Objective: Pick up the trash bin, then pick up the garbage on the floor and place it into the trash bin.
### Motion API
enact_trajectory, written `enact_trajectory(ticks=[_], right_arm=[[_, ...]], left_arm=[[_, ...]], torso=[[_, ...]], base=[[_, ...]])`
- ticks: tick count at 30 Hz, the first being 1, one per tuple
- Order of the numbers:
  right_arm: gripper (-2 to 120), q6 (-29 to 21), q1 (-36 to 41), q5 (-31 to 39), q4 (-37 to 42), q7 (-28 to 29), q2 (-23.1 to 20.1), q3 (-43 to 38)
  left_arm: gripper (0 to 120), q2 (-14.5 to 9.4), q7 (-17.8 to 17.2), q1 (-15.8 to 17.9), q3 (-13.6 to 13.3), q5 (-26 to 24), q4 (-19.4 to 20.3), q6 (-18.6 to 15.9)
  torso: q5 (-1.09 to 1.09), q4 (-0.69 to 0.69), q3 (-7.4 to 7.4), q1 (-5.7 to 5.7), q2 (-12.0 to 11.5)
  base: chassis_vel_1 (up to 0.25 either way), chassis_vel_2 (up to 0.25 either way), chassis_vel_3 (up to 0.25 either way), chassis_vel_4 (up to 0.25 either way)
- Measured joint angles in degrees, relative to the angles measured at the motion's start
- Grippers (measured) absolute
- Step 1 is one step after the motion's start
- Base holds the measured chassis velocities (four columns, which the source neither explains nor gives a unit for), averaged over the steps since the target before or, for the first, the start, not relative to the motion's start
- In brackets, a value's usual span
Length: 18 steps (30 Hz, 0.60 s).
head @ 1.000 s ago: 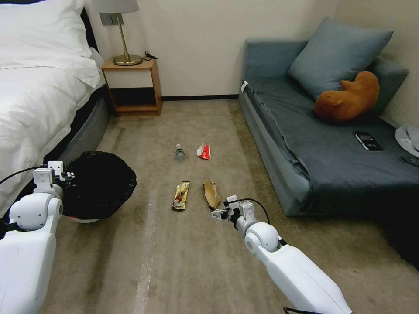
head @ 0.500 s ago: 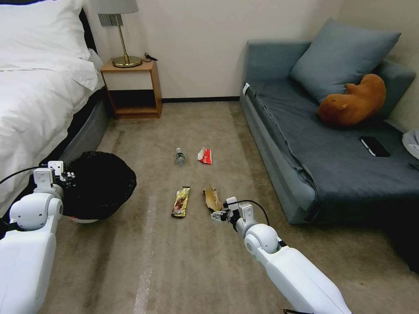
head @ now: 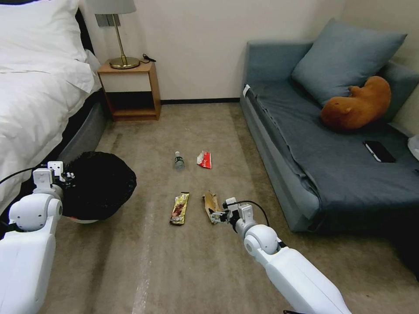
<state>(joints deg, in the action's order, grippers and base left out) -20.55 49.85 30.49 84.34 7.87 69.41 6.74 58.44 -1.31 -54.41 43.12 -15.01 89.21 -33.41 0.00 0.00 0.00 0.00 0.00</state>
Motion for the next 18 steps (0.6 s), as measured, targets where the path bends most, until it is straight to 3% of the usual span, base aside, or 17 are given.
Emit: enact_trajectory(ticks=[18], right_arm=[[100, 0.04, 0.33, -0.53, -0.16, -0.2, -0.1, 0.43]], left_arm=[[7, -0.11, 0.1, 0.09, -0.39, 0.21, -0.04, -0.19]], torso=[[0.0, 0.0, 0.0, 0.0, 0.0]], base=[[-0.059, 0.103, 0.056, -0.103]])
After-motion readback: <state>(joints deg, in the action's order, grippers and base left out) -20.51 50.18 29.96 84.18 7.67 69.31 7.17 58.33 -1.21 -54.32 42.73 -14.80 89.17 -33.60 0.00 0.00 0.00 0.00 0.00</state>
